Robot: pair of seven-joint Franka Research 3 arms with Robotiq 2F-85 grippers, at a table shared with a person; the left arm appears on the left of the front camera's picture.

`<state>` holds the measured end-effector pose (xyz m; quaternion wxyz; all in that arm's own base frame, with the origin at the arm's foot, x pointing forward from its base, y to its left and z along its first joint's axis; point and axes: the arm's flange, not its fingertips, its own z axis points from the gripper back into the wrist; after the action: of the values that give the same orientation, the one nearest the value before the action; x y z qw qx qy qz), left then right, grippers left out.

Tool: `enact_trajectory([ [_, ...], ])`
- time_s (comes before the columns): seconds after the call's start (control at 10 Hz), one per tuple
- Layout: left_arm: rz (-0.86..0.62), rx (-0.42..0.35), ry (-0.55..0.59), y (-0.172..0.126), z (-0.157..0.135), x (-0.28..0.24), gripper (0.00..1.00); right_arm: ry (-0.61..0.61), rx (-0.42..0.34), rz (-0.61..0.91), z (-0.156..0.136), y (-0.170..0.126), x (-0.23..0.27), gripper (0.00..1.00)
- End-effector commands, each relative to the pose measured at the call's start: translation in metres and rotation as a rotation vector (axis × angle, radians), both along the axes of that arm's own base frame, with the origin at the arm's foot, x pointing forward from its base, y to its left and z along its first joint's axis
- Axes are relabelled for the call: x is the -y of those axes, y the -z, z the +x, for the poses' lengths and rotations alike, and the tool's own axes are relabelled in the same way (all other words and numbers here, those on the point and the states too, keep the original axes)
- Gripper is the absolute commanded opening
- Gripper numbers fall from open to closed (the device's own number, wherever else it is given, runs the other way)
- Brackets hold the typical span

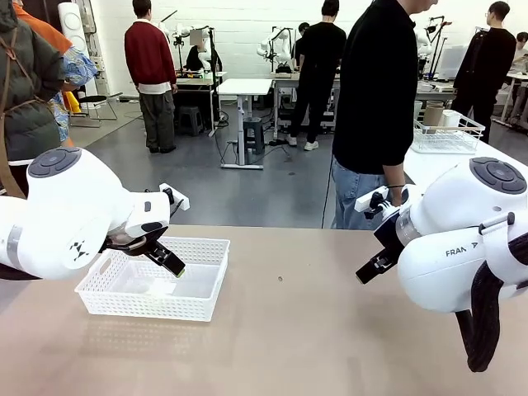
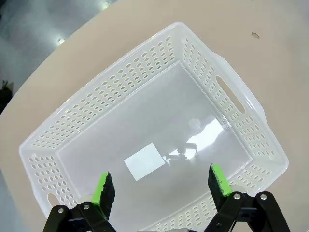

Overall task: Clean and organize the cups into the basket.
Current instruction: Pick up the Organizing basket and move it to the center of the table, then pick up the Reusable plastic cup from the right side of the table and place it inside the Organizing basket.

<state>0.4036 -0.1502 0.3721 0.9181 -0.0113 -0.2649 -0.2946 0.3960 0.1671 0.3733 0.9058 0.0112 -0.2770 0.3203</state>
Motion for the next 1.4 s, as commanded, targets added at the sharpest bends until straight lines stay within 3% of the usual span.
enact_trajectory([
  [0.0,0.0,0.0,0.0,0.0,0.0,0.0,1.0,0.0,0.0,0.0,0.0,0.0,0.0,1.0],
  [0.5,0.0,0.0,0.0,0.0,0.0,0.0,1.0,0.0,0.0,0.0,0.0,0.0,0.0,1.0],
  [0.6,0.0,0.0,0.0,0.0,0.0,0.0,1.0,0.002,-0.012,0.011,-0.016,-0.017,0.005,1.0],
  [0.7,0.055,0.017,0.001,-0.03,-0.024,-0.011,1.0,0.016,-0.021,-0.001,-0.039,-0.038,0.009,1.0],
  [0.9,0.078,-0.076,0.036,-0.059,-0.073,-0.037,1.0,-0.006,-0.165,-0.042,-0.085,-0.056,0.023,1.0],
  [1.1,0.08,-0.182,0.104,-0.063,-0.113,-0.062,1.0,-0.035,-0.285,-0.128,-0.134,-0.054,0.036,1.0],
  [1.2,0.092,-0.217,0.145,-0.058,-0.131,-0.069,1.0,-0.082,-0.311,-0.165,-0.159,-0.051,0.043,1.0],
  [1.3,0.111,-0.257,0.158,-0.044,-0.149,-0.072,1.0,-0.111,-0.288,-0.18,-0.183,-0.048,0.053,1.0],
])
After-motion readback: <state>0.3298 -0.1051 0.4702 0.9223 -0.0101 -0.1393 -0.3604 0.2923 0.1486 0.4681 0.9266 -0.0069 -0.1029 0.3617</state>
